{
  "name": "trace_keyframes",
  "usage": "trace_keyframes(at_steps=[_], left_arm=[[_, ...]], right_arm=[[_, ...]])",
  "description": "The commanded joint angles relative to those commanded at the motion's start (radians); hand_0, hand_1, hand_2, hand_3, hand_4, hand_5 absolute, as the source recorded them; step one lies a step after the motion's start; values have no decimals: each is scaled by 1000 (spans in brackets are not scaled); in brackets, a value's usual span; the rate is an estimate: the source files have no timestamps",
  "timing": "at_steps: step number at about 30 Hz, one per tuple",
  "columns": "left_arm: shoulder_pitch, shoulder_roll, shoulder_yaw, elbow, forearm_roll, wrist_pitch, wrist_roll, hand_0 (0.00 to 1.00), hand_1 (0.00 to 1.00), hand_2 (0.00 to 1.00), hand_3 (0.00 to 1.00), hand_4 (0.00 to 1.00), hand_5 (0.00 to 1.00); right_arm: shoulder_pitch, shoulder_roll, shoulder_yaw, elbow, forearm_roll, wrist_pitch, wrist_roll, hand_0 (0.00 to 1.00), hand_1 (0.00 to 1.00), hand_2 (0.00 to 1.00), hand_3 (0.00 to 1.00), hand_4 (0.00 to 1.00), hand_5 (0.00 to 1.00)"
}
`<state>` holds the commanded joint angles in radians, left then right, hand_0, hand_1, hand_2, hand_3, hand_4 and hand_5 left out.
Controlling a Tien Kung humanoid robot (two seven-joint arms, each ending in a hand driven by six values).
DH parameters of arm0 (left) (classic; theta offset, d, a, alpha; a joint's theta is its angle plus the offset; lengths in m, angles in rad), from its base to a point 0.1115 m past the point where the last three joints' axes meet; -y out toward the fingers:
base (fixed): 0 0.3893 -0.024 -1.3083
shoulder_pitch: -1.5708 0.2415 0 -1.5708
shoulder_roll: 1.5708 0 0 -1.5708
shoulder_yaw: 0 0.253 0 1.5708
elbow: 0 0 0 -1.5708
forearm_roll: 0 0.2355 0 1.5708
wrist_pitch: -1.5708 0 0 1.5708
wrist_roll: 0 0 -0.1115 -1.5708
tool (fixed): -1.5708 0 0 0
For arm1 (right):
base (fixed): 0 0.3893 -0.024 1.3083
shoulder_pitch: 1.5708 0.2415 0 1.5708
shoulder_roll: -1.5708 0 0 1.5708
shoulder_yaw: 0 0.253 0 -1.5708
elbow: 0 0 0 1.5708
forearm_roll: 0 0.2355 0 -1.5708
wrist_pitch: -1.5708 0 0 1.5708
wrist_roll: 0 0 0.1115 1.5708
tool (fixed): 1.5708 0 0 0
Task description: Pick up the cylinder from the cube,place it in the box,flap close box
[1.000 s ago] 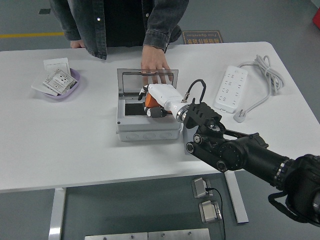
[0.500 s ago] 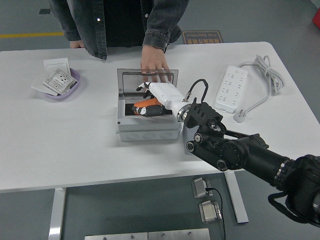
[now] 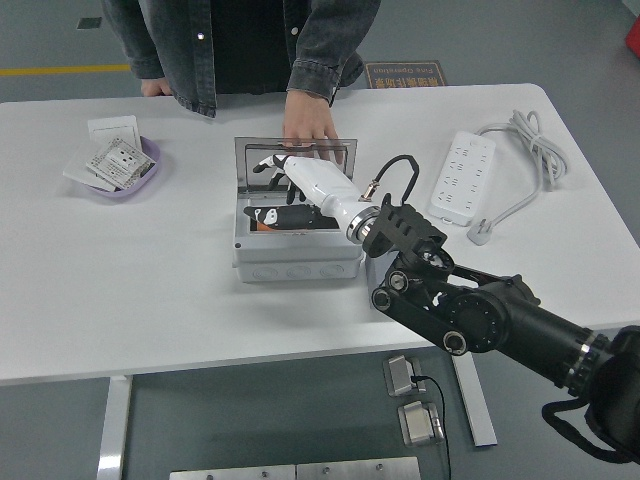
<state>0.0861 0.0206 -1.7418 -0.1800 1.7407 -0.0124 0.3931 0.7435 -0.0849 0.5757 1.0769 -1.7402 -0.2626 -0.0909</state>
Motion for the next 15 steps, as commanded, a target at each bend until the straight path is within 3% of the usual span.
trace_keyframes(at_steps=[9, 12, 15], left_arm=[[0, 0, 3, 0, -8, 1, 0, 632, 681, 623, 620, 721, 455], [0, 0, 3, 0, -8, 1, 0, 631, 680, 620, 616, 707, 441], [0, 0, 3, 0, -7, 1, 2, 631, 680, 620, 616, 707, 441]], right_arm=[[-13, -74, 130, 200, -54, 41, -37, 341, 361, 561, 777, 833, 565], [5, -75, 159, 197, -53, 44, -35, 334, 363, 563, 774, 825, 568], [36, -57, 174, 141, -35, 41, -17, 334, 363, 563, 774, 825, 568]])
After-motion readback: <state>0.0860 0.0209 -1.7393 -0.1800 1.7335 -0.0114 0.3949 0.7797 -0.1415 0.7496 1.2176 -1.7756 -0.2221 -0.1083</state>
